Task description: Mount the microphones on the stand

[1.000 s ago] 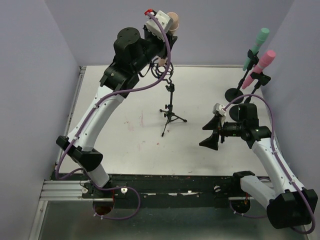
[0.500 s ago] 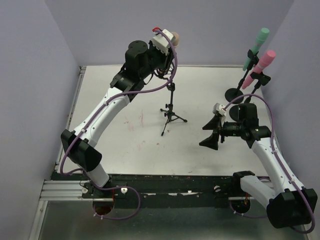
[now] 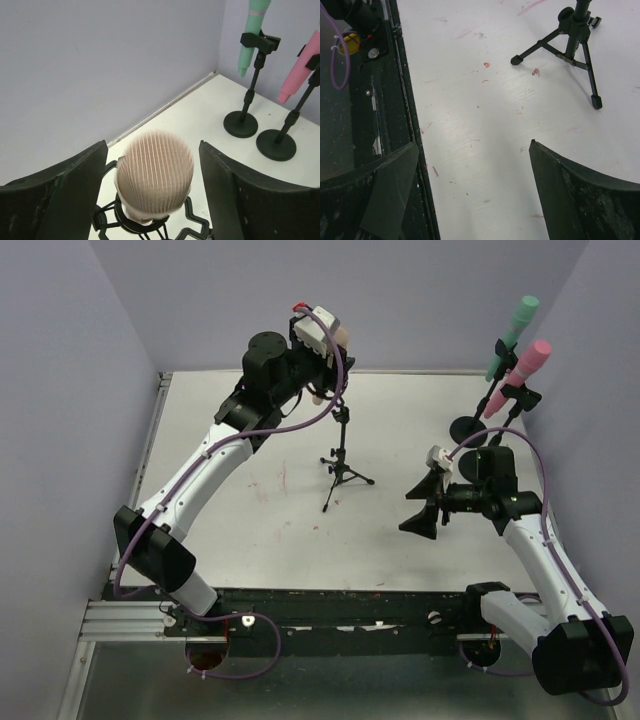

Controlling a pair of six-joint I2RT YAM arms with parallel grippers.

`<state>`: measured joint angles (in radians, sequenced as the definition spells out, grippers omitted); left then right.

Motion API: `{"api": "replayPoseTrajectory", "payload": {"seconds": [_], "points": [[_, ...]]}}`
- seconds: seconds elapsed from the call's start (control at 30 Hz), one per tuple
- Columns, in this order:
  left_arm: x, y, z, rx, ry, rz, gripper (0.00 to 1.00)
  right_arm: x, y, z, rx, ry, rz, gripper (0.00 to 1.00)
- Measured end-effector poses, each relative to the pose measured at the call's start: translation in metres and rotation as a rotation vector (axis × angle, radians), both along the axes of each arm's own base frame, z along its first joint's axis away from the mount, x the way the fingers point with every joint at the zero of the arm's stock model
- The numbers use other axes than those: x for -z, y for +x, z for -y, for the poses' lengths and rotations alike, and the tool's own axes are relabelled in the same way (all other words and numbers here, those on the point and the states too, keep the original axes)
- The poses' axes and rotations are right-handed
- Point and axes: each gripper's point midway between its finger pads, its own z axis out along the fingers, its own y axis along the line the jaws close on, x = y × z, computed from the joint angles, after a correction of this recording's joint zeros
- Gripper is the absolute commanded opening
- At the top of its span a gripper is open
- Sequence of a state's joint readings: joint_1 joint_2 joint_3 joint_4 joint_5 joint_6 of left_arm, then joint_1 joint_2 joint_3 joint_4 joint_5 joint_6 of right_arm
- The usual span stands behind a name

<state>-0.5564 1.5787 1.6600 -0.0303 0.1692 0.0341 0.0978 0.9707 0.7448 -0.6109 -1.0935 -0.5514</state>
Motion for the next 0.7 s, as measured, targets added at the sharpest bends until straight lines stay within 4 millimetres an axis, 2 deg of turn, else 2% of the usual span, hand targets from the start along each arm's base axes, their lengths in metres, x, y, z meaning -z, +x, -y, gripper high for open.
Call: {"api": "replayPoseTrajectory", "payload": {"seconds": [0.17, 0.27, 0.37, 0.43, 0.5, 0.6, 0.63, 0.7], "points": [[-0.018, -0.015, -0.008, 0.002, -0.044, 0.000, 0.88, 0.000, 0.001, 0.002, 0.008, 0.000, 0.000, 1.00], [-0.037, -0.026, -0.018, -0.003, -0.073, 0.023, 0.97, 0.000, 0.002, 0.002, 0.008, -0.001, 0.003, 1.00], [-0.056, -0.044, -0.032, -0.008, -0.109, 0.050, 0.99, 0.000, 0.002, 0.003, 0.004, 0.000, 0.014, 1.00], [-0.059, -0.058, -0.043, -0.012, -0.130, 0.055, 0.99, 0.001, 0.002, 0.003, -0.001, 0.001, 0.020, 1.00], [-0.052, -0.075, -0.056, -0.016, -0.161, 0.042, 0.99, 0.003, 0.001, 0.003, -0.005, 0.001, 0.024, 1.00], [-0.025, -0.103, -0.076, -0.013, -0.205, 0.007, 0.99, 0.006, 0.000, 0.004, -0.006, -0.001, 0.018, 1.00], [-0.013, -0.110, -0.079, -0.003, -0.217, -0.004, 0.99, 0.008, -0.001, 0.004, -0.005, -0.001, 0.014, 1.00], [0.028, -0.127, -0.080, 0.034, -0.243, -0.053, 0.99, 0.010, -0.001, 0.004, 0.000, 0.000, 0.005, 1.00]]}}
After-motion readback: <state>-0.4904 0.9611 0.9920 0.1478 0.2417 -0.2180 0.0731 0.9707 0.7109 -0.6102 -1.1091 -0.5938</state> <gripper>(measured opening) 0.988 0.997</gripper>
